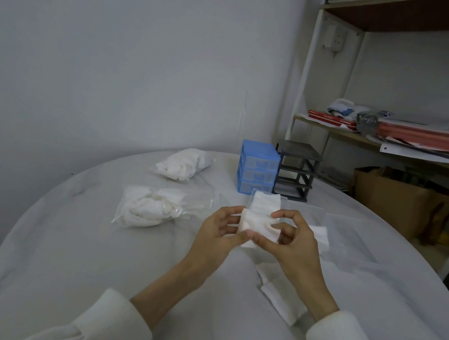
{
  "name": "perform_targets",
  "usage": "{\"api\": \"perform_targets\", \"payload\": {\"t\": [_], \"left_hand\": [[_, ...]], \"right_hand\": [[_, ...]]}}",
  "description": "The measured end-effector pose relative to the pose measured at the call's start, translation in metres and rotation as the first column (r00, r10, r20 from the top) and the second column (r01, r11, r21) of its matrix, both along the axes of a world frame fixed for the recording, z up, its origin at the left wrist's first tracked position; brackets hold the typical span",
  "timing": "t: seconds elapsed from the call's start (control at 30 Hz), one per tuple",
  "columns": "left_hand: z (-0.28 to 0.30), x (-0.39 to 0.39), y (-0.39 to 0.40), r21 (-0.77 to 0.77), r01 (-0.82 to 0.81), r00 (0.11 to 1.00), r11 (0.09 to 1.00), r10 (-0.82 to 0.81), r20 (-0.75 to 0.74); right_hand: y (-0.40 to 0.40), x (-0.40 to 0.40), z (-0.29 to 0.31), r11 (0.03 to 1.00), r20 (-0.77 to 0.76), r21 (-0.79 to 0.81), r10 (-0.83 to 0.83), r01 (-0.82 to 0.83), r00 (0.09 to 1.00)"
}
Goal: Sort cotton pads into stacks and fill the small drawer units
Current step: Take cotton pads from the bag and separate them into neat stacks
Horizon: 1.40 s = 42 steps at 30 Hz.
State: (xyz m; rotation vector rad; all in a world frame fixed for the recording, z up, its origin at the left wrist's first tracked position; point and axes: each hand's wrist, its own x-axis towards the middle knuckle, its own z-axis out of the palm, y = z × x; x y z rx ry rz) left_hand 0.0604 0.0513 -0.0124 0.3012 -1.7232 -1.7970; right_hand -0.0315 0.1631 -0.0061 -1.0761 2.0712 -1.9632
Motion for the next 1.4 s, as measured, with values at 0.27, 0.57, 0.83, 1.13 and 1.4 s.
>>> {"api": "perform_targets", "payload": {"t": [0.27,0.57,0.83,1.13,1.4], "left_hand": [[-0.001,-0.002,0.003,0.1,0.046,0.999,0.994,-0.044,-0.03],[-0.008,-0.004,-0.006,0.03,-0.076,0.997,0.997,0.077,-0.015],[-0.011,-0.005,-0.009,0.019,-0.149,0.989,0.989,0.149,-0.013],[-0.01,-0.005,-0.011,0.05,-0.164,0.986,0.985,0.165,-0.017],[-0.009,-0.005,-0.01,0.079,-0.159,0.986,0.984,0.162,-0.028]], "right_hand": [[0.011,-0.008,-0.001,0.994,0.143,0.1,0.017,-0.032,0.99],[0.052,-0.013,-0.003,0.805,-0.029,0.583,-0.117,0.111,0.993],[0.068,-0.008,-0.001,0.589,-0.114,0.804,0.012,0.085,0.993],[0.071,-0.009,0.008,0.729,-0.004,0.685,0.011,-0.005,1.0],[0.051,-0.003,0.007,0.855,0.122,0.517,-0.117,0.038,0.986]]}}
